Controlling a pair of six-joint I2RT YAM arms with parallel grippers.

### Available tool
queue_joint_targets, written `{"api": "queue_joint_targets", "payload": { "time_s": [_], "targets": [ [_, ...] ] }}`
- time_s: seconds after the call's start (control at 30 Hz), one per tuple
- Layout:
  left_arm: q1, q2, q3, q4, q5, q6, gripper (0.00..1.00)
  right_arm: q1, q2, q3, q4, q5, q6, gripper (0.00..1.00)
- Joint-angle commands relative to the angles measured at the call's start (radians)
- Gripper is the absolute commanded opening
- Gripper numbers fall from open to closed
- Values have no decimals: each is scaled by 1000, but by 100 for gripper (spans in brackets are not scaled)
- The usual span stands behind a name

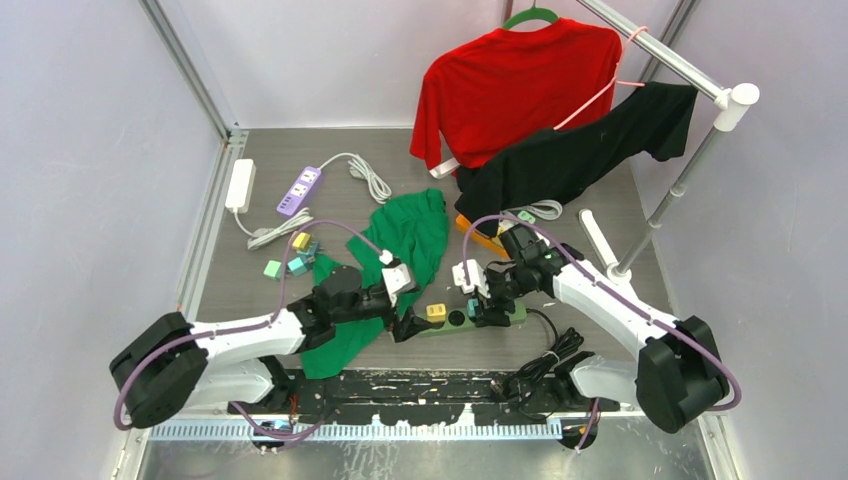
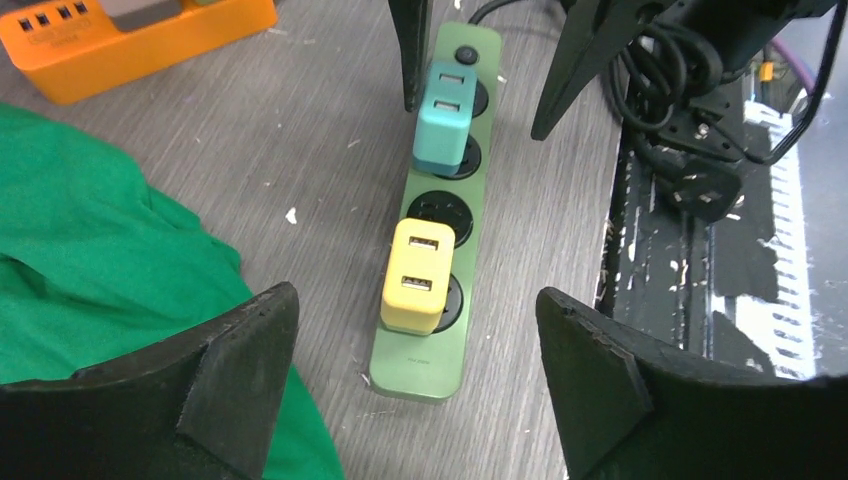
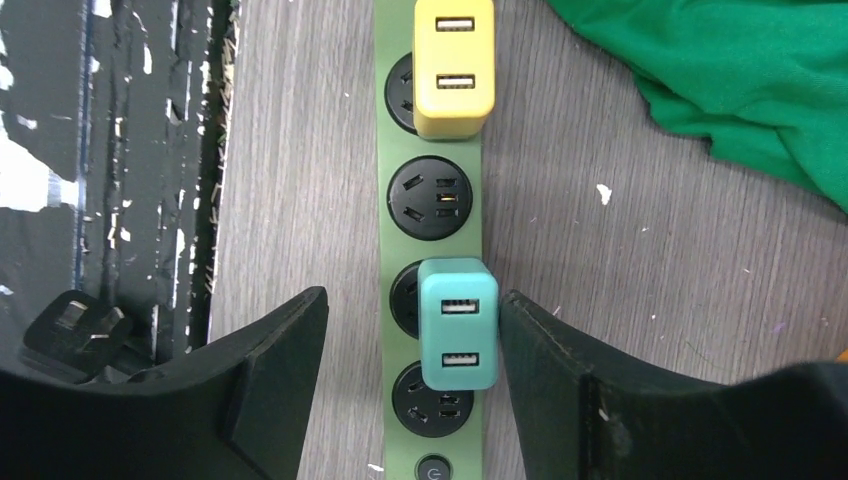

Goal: Pull the plug off the socket
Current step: Remove the plug from the socket.

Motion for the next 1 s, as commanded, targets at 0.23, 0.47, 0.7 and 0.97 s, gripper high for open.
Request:
{"api": "queue_joint_targets", "payload": {
  "time_s": [0.23, 0.47, 0.7, 0.97],
  "targets": [
    [-4, 253, 69, 270, 68, 70, 73, 36, 47, 13, 44, 97, -5, 48],
    [-6, 343, 84, 336, 90, 109, 65, 47, 59, 19, 49, 113, 3, 25],
    [-7, 388, 112, 327, 127, 110, 51, 49, 60, 20, 48, 109, 8, 15],
    [-7, 402, 133, 219, 151, 154, 6, 50, 63, 26, 99, 164, 85, 1]
  ]
}}
